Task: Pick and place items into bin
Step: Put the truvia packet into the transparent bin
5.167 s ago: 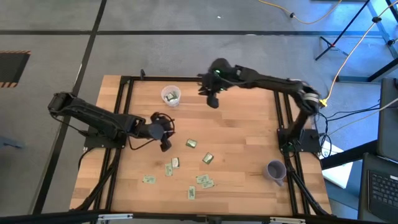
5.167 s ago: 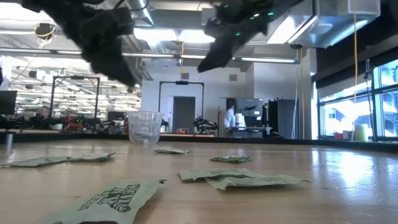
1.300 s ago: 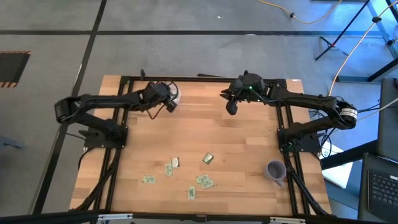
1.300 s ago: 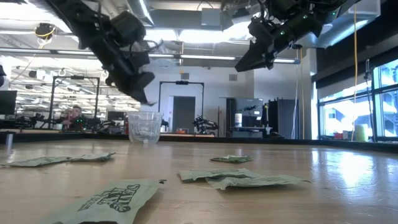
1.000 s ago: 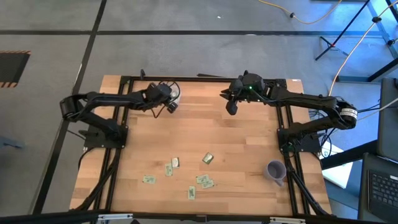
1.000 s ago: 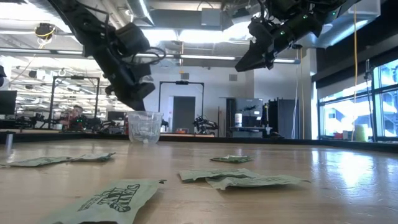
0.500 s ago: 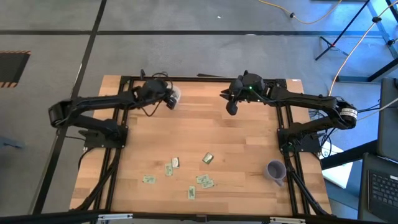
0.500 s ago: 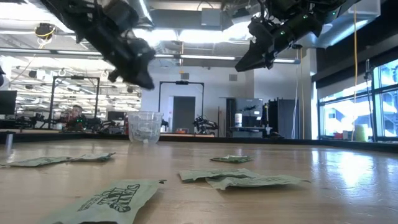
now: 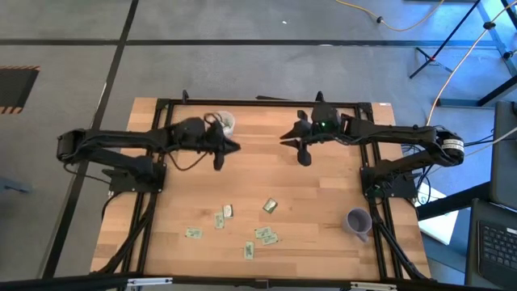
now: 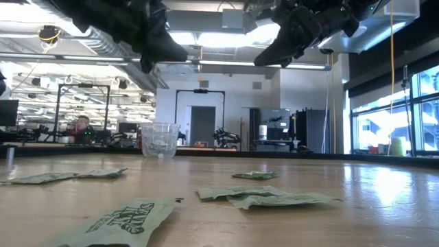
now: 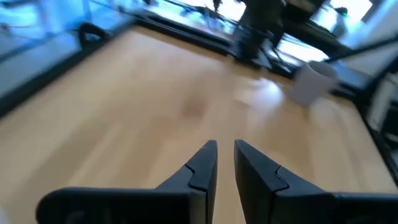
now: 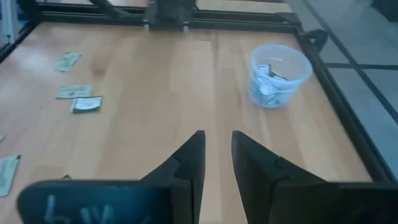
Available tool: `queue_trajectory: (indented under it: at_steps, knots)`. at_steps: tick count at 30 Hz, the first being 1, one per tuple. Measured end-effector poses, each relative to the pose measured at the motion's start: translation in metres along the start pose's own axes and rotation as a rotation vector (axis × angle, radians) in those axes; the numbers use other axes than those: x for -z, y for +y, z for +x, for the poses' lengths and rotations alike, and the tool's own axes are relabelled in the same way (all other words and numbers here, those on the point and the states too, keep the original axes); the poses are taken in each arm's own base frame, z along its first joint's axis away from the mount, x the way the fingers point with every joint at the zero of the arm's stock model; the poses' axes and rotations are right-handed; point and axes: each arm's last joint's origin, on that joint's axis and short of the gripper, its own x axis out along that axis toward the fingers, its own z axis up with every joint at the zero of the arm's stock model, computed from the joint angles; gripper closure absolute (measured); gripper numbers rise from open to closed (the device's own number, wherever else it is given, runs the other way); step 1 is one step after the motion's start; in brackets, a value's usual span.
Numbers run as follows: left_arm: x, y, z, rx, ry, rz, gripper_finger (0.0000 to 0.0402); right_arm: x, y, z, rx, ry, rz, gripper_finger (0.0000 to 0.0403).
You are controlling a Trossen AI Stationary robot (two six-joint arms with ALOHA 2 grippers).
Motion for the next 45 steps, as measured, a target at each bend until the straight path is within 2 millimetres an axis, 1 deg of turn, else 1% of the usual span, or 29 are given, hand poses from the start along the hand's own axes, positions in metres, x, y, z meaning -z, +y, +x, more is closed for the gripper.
queue_trajectory:
  at_steps: [3, 6, 11, 15, 21, 23, 28, 32, 39, 45]
  knots:
    - [0.007, -0.017, 0.004, 0.056, 0.029, 0.03, 0.0356, -0.003, 0.004, 0.001, -0.009, -0.029, -0.011, 0.032]
    - [0.014, -0.032, 0.007, 0.095, 0.058, 0.056, 0.0357, -0.01, 0.008, 0.002, -0.018, -0.088, 0.047, 0.032]
    - [0.025, -0.054, 0.007, 0.166, 0.105, 0.09, 0.0357, -0.011, 0.026, 0.006, -0.082, -0.073, 0.028, 0.032]
    - [0.035, -0.07, 0.004, 0.216, 0.165, 0.069, 0.036, -0.002, 0.049, 0.022, -0.161, 0.01, 0.045, 0.032]
    - [0.055, -0.094, -0.006, 0.259, 0.287, 0.072, 0.0366, 0.019, 0.096, 0.053, -0.301, 0.138, -0.003, 0.032]
    - [0.062, -0.1, -0.009, 0.251, 0.317, 0.074, 0.0368, 0.027, 0.109, 0.063, -0.327, 0.182, 0.004, 0.032]
    - [0.071, -0.111, -0.014, 0.222, 0.335, 0.083, 0.037, 0.051, 0.131, 0.087, -0.235, 0.275, 0.02, 0.032]
    - [0.075, -0.118, -0.017, 0.224, 0.338, 0.075, 0.037, 0.068, 0.143, 0.102, -0.243, 0.327, 0.011, 0.032]
    - [0.079, -0.124, -0.021, 0.221, 0.337, 0.078, 0.0371, 0.086, 0.156, 0.112, -0.263, 0.4, 0.001, 0.032]
    - [0.08, -0.125, -0.022, 0.202, 0.325, 0.085, 0.0371, 0.097, 0.16, 0.118, -0.23, 0.444, -0.021, 0.032]
